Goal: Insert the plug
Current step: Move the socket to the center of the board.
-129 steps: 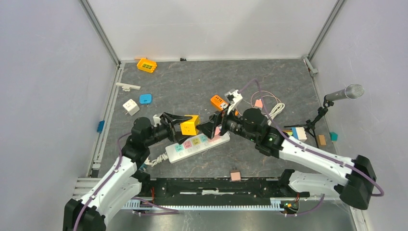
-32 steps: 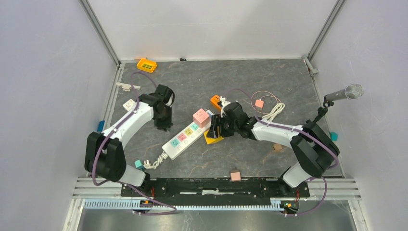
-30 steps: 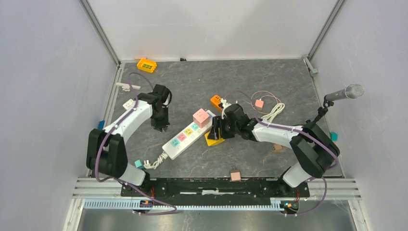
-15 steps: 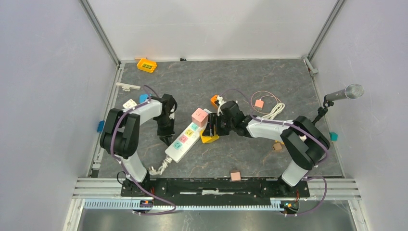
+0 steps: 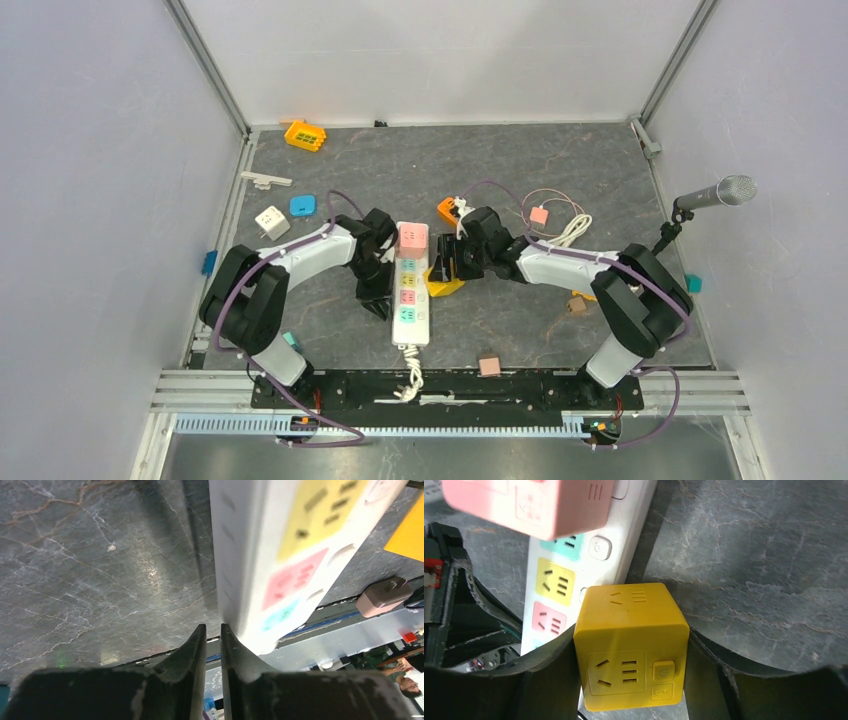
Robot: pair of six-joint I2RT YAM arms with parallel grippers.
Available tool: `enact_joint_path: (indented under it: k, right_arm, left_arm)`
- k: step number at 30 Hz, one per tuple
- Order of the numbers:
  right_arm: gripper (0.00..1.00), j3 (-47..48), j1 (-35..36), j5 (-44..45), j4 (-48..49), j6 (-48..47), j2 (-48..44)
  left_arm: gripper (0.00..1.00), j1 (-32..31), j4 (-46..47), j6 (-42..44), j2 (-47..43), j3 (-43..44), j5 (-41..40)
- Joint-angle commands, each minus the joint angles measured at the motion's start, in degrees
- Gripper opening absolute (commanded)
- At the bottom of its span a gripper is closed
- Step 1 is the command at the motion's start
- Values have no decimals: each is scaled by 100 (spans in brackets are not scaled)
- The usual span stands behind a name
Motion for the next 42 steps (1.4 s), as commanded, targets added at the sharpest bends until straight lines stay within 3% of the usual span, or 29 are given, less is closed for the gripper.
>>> enact_joint_path:
  k: [1,12,17,24,31,36,42]
  right_arm:
    - [0,260,54,172,-348,-329,-404]
    - [0,315,56,464,-827,-450,-1061]
    - [0,1,57,444,-750,-240,-1194]
    - [0,96,73,472,-762,-285,-485]
    - [0,797,207,301,-717,-373,289]
    - [0,937,245,262,-798,-446,377]
    - [0,1010,248,505,-1245,-694,169]
  left_arm:
    - [24,-37,290,-185,-111,200,216]
    - [45,684,-187,77,-779,3,-812]
    - [51,785,-94,85,-919,-366,-492]
    - [49,649,767,-497,-776,-1188,565]
    - [34,110,1642,-1003,-66,-1202,1509]
    - [33,-369,1844,-1247,210,-836,1671]
    - [34,-332,1486,-1059,62,-737,1157]
